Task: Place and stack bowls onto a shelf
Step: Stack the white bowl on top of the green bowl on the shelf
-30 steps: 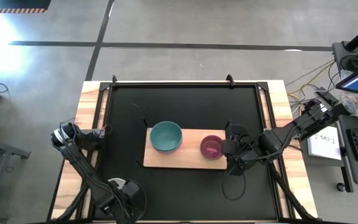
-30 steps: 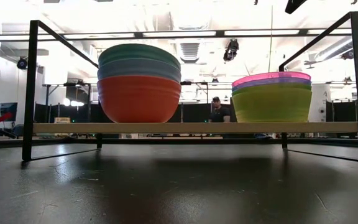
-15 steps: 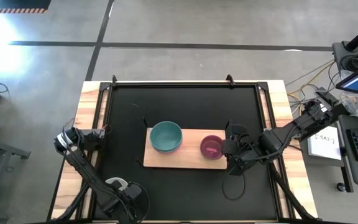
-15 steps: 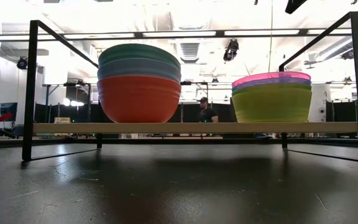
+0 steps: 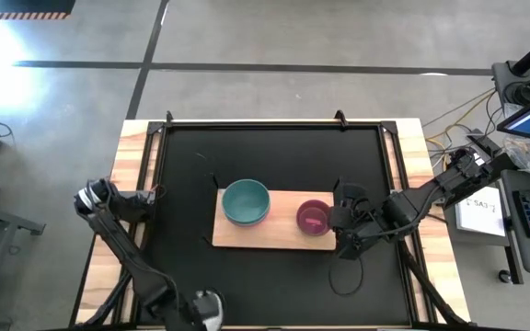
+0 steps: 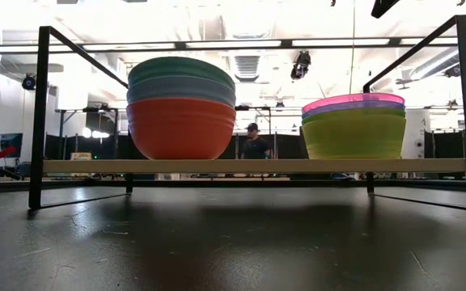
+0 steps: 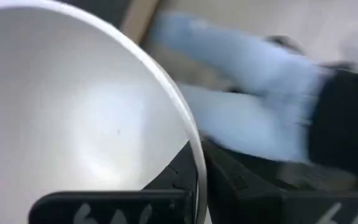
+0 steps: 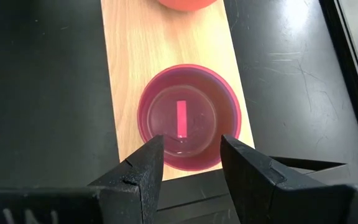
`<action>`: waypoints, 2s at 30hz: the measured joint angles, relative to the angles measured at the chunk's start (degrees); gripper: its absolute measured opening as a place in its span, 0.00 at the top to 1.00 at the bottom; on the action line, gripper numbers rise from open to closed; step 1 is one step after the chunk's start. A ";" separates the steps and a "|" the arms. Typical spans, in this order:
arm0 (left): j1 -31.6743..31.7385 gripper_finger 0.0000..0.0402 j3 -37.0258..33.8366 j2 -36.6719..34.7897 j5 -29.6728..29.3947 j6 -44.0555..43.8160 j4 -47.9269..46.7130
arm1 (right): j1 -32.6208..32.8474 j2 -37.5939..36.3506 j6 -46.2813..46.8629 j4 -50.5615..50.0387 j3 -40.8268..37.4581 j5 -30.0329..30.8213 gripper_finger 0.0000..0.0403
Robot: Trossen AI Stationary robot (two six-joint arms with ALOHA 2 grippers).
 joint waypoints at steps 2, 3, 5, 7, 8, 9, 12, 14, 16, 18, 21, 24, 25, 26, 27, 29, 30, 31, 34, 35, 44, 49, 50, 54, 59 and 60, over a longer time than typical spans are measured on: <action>0.21 1.00 0.00 -1.52 -0.93 4.23 5.23 | 0.00 0.00 0.00 0.65 0.00 -0.76 0.63; 0.42 1.00 0.00 -2.24 -1.57 6.72 7.08 | 0.00 0.00 -0.03 1.46 0.00 -1.77 0.63; 0.93 1.00 0.00 -3.24 -2.96 12.60 9.59 | 0.05 0.00 -1.86 4.32 0.00 -4.51 0.63; 1.71 1.00 0.00 -3.83 -3.20 20.37 11.39 | 0.68 0.00 -6.52 8.90 0.00 -8.29 0.63; 2.12 1.00 0.00 -4.13 -3.19 25.13 12.36 | 1.03 0.00 -9.41 11.78 0.00 -10.71 0.63; 2.46 1.00 0.00 -4.42 -3.19 30.91 13.52 | 1.38 0.01 -12.25 15.13 0.00 -13.11 0.63; 3.73 1.00 0.00 -4.86 -3.10 49.24 17.35 | 2.12 0.19 -19.32 26.00 0.00 -20.72 0.63; 4.93 1.00 0.00 -4.95 -2.97 59.51 18.69 | 2.42 0.51 -23.20 33.32 0.00 -24.63 0.63; 6.61 1.00 0.00 -5.15 -2.95 67.13 19.45 | 2.87 1.12 -27.01 39.30 0.00 -27.70 0.63; 8.57 1.00 0.00 -5.27 -3.11 73.04 19.78 | 3.57 1.73 -30.90 43.61 0.00 -29.88 0.63; 11.38 1.00 -0.01 -5.27 -1.40 79.43 20.43 | 4.32 2.89 -35.05 46.00 0.00 -31.62 0.63; 13.91 1.00 -0.02 -5.27 6.84 83.88 22.20 | 4.39 3.99 -37.37 45.98 0.00 -31.51 0.63; 14.56 1.00 -0.02 -5.27 9.43 85.19 22.87 | 4.37 4.31 -37.86 46.23 0.00 -31.41 0.63; 15.24 1.00 -0.02 -5.23 11.57 86.63 23.68 | 4.35 4.72 -38.74 46.19 0.00 -31.30 0.63; 15.79 1.00 -0.04 -5.23 13.18 88.01 24.26 | 4.35 5.03 -39.49 46.24 0.00 -31.30 0.63; 16.80 1.00 -0.04 -5.23 15.69 90.71 24.54 | 4.37 5.78 -41.75 46.60 0.00 -31.32 0.63; 17.23 1.00 -0.03 -5.23 16.59 92.11 24.61 | 4.38 6.06 -42.96 46.96 0.00 -31.33 0.63; 17.61 1.00 -0.04 -5.22 16.89 93.35 24.52 | 4.39 6.40 -44.25 47.50 0.00 -31.37 0.63; 18.74 1.00 -0.04 -5.18 17.14 96.70 24.34 | 4.37 7.29 -47.90 50.12 0.00 -31.62 0.63; 19.12 1.00 -0.04 -5.18 17.52 97.83 24.33 | 4.35 7.55 -48.73 50.69 0.00 -31.66 0.63; 22.67 1.00 -0.04 -5.12 24.12 102.93 22.81 | 3.71 7.67 -53.25 50.79 0.00 -31.74 0.63; 25.57 1.00 -0.07 -5.16 24.78 111.22 22.44 | 3.76 7.67 -53.11 51.56 0.00 -32.71 0.63; 26.31 1.00 -0.07 -5.16 25.64 112.46 22.39 | 3.71 7.67 -52.97 51.55 0.00 -33.28 0.63; 28.83 1.00 -0.07 -5.04 28.26 116.14 22.32 | 3.58 7.67 -52.98 52.57 0.02 -35.07 0.63; 30.53 1.00 -0.07 -5.01 28.85 120.33 22.40 | 3.39 7.67 -52.51 52.42 0.02 -36.00 0.64; 30.56 1.00 -0.07 -5.01 28.82 120.92 22.41 | 3.34 7.67 -52.38 52.44 0.02 -36.13 0.65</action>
